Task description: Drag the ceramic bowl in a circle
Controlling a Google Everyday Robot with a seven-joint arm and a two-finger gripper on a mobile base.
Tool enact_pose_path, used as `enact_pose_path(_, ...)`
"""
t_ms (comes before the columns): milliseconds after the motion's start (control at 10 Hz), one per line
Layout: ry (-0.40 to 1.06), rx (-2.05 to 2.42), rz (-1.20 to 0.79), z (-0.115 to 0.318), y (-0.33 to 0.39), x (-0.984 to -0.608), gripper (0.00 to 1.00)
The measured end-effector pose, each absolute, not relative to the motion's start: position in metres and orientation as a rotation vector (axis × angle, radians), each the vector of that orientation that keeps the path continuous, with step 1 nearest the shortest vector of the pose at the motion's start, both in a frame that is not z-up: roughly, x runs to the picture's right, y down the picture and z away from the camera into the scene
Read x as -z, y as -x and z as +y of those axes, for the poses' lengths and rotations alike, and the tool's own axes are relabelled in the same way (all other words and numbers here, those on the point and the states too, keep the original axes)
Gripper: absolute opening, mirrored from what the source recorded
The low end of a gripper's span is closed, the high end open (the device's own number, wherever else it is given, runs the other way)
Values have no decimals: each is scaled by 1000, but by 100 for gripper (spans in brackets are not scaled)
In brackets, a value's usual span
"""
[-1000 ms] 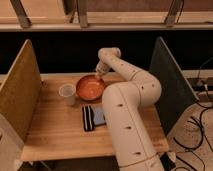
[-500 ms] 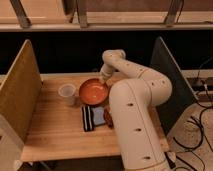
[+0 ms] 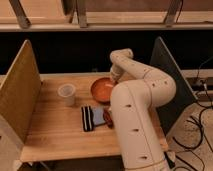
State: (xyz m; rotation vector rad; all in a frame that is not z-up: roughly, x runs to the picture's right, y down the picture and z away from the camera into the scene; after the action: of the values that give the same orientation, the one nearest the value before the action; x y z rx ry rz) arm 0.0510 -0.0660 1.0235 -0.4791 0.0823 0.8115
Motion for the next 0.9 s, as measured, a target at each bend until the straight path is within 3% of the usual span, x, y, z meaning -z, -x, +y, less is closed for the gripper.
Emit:
enact_pose_path(500, 489, -705, -60, -82, 33, -1028, 0)
enact_pose_path(900, 537, -720, -128, -68, 50, -1003, 0)
